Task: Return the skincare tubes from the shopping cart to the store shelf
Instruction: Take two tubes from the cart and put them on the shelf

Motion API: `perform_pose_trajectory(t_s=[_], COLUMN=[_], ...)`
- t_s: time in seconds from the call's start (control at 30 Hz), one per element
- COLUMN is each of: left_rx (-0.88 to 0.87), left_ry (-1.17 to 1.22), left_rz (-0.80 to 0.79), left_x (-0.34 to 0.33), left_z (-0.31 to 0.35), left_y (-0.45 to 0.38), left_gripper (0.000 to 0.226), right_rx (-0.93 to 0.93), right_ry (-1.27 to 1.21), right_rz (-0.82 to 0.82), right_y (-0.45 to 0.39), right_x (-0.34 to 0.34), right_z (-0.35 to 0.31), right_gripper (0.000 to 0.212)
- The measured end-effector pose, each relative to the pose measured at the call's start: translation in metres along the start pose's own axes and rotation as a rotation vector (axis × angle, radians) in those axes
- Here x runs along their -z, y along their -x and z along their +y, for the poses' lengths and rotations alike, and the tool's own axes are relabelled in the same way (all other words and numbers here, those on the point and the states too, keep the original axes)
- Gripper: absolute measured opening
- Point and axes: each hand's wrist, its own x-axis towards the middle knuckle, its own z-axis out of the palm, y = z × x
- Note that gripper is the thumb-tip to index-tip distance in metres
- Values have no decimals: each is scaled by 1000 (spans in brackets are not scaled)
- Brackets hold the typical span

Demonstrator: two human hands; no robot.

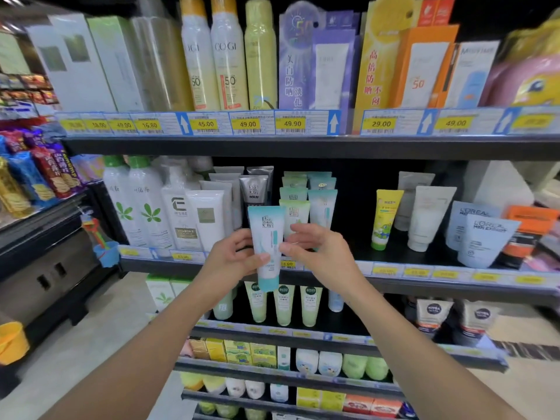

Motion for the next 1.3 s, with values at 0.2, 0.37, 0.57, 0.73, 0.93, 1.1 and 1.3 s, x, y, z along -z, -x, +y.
perform_pose_trajectory(t_s=[0.2,0.37,0.57,0.73,0.93,1.1,1.3], left_rx=[-41,-217,-341,-465,-496,-495,-494], left_ry=[61,-335,-1274,-1405,-1430,-1433,-1430], left_rz=[-70,17,-3,122,136,123,122], left_x=[-25,-21,4,-2,-4,-3,-3], left_z=[4,-13,-67,-93,-95,-96,-97], left_y=[-10,-27,-39,-41,-47,-48,-48], left_gripper=[53,55,49,42,37,39,42], right_rx=[12,24,33,-8,-15,-31,-39], right_ry=[18,-23,-15,130,123,177,219], right_rz=[17,91,241,217,180,158,182], right_y=[-1,-9,-28,-39,-44,-49,-51], right_x=[7,30,74,75,56,45,38], right_z=[8,11,22,42,56,62,72], right_gripper=[27,22,20,19,18,19,20])
